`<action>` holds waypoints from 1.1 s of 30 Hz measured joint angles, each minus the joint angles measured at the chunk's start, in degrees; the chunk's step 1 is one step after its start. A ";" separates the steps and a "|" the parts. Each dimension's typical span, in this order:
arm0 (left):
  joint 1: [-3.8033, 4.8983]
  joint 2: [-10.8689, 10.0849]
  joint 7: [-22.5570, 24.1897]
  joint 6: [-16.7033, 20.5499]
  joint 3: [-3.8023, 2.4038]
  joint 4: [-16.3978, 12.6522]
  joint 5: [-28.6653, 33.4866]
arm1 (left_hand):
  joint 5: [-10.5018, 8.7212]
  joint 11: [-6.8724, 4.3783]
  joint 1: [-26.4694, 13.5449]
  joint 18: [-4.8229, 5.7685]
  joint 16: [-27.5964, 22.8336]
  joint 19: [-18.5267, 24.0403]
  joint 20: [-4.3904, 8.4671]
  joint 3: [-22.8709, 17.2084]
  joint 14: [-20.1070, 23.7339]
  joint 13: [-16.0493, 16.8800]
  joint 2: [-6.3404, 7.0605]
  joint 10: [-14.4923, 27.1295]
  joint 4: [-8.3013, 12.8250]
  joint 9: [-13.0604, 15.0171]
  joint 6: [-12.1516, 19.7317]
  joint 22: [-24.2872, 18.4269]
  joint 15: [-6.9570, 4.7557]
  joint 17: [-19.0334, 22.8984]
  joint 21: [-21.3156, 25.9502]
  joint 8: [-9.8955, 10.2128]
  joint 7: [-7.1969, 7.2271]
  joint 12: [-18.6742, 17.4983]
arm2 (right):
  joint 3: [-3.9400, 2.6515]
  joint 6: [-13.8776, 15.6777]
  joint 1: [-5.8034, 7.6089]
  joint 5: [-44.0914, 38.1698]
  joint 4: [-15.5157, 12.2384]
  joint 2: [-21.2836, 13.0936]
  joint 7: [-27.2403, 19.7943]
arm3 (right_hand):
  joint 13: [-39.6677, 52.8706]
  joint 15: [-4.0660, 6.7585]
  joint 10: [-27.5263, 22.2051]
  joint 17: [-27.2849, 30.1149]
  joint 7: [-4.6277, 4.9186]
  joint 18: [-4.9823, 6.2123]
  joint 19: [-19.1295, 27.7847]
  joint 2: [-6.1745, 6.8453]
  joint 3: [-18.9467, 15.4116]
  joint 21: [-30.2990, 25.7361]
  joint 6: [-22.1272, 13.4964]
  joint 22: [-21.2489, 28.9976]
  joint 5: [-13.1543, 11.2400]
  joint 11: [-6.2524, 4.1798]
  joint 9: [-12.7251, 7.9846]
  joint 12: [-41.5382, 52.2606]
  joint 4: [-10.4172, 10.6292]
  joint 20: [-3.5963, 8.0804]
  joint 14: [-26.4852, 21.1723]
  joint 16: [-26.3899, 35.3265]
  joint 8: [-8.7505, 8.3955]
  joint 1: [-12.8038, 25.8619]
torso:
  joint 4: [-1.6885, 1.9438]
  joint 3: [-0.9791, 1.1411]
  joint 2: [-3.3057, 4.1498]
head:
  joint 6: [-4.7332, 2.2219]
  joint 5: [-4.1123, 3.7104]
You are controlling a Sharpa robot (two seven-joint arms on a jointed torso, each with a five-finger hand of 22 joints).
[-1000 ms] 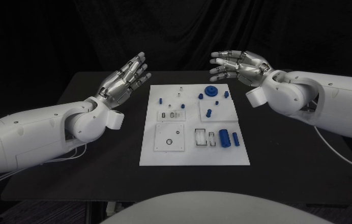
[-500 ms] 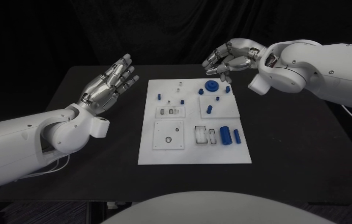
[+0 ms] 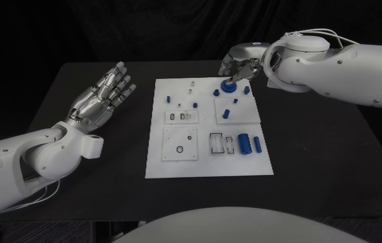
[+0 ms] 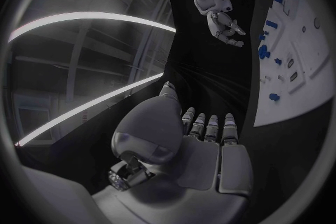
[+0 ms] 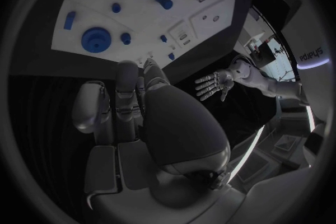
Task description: Assemble the parts on the task board
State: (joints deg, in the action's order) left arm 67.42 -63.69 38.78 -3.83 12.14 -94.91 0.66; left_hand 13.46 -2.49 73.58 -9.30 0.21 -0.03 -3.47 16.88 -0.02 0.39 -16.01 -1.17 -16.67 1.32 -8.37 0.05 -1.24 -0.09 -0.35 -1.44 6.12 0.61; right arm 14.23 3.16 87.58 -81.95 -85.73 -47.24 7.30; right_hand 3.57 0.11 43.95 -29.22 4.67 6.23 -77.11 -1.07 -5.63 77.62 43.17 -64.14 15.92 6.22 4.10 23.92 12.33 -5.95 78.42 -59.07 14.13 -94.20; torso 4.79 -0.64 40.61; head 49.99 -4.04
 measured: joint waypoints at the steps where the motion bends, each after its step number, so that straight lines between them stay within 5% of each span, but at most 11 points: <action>1: 0.00 -0.05 0.00 -0.07 0.00 -0.04 0.02 | 0.00 0.00 0.00 0.00 0.00 0.00 0.00 0.00 0.00 0.00 0.00 0.00 0.00 0.00 0.00 0.00 0.00 0.00 0.00 0.00 0.00 0.00 | 0.00 0.05 -0.01 -1.36 0.09 0.12 0.18 | 0.01 -0.12 0.19 -0.39 0.00 0.01 -0.11 0.30 0.30 0.10 0.00 -0.23 0.25 0.02 0.00 -0.16 -0.01 -0.11 0.12 -0.21 -0.20 0.01 | 0.05 -0.02 0.08 | 0.00 -0.03; 4: 0.05 -0.22 0.02 -0.32 -0.04 -0.10 0.11 | 0.00 0.00 0.00 0.00 0.00 0.00 0.00 0.00 0.00 0.00 0.00 0.00 0.00 0.00 0.00 0.00 0.00 0.00 0.00 0.00 0.00 0.00 | -0.03 0.31 -0.13 -4.99 0.49 0.53 0.57 | 0.02 -0.12 0.82 -1.18 -0.35 -0.91 -0.19 0.48 1.32 0.42 0.35 -0.95 0.95 0.01 0.00 -0.69 -0.07 -0.19 0.11 -0.37 -0.93 0.12 | 0.73 -0.43 1.31 | 0.00 -0.98; 9: 0.04 -0.40 0.02 -0.58 0.03 -0.17 0.39 | 0.00 0.00 0.00 0.01 0.00 0.00 0.00 0.00 0.00 0.01 0.00 0.00 0.00 0.00 -0.01 0.00 0.00 0.00 0.00 0.00 0.00 0.00 | -0.01 0.72 -0.91 -8.28 1.06 1.14 0.72 | 0.02 -0.32 1.10 -2.03 -0.35 -0.90 -0.61 0.72 1.94 0.53 0.35 -1.51 1.08 0.13 -0.01 -1.08 -0.08 -0.19 0.32 -0.72 -1.29 -0.10 | 1.91 -1.10 3.27 | 0.00 -2.25; 12: 0.04 -0.50 0.02 -0.74 0.04 -0.31 0.55 | 0.00 0.00 0.00 0.01 0.00 0.00 0.00 0.00 0.00 0.00 0.00 0.00 0.00 0.00 -0.22 0.01 0.00 -0.01 0.00 0.00 -0.21 0.00 | 0.02 0.89 -1.37 -9.32 1.33 1.30 0.68 | 0.01 -0.14 1.31 -2.92 -0.53 -0.89 -0.79 1.17 2.27 0.93 0.52 -2.07 1.08 -0.08 0.06 -1.38 -0.06 -0.37 0.55 -1.29 -1.62 0.35 | 2.39 -1.31 3.96 | 0.00 -2.66; 22: 0.04 -0.59 0.03 -1.03 0.01 -0.31 1.22 | 0.00 0.00 0.00 0.01 0.00 0.00 -0.01 0.00 0.00 0.01 0.00 0.00 0.00 0.01 -0.22 0.01 0.00 0.03 0.00 0.00 -0.21 0.00 | 0.00 1.09 -2.21 -11.01 1.80 1.60 0.30 | 0.01 -0.33 3.81 -6.54 -1.13 -0.88 -1.77 2.26 4.33 2.25 1.13 -4.73 1.08 -0.29 0.25 -2.47 0.26 -0.33 1.54 -3.27 -2.56 0.82 | 3.07 -1.47 4.83 | 0.00 -3.07; 33: 0.04 -0.53 0.05 -1.38 0.00 -0.24 1.99 | 0.00 0.19 0.00 0.01 0.00 0.00 -0.01 0.00 0.00 0.01 0.00 0.20 0.00 0.01 -0.23 0.02 0.01 0.04 0.00 0.00 -0.20 0.00 | 0.00 1.03 -2.53 -11.56 1.88 1.22 0.10 | 0.01 -0.33 4.47 -7.14 -1.84 -0.87 -2.14 3.66 5.44 2.63 1.85 -5.51 1.36 -0.19 0.36 -4.17 0.57 -0.30 1.54 -3.51 -3.26 2.22 | 3.15 -1.54 4.46 | 0.00 -2.60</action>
State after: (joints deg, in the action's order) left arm 67.46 -64.22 38.83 -5.20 12.15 -95.14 2.66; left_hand 13.46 -2.30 73.58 -9.30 0.21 -0.03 -3.48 16.88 -0.02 0.40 -16.02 -0.97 -16.67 1.33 -8.60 0.07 -1.24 -0.05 -0.35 -1.44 5.91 0.61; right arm 14.23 4.19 85.06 -93.51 -83.85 -46.01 7.40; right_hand 3.58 -0.22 48.42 -36.36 2.83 5.36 -79.25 2.59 -0.19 80.26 45.01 -69.65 17.28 6.03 4.46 19.76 12.90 -6.25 79.96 -62.58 10.86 -91.98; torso 7.94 -2.18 45.07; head 49.99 -6.64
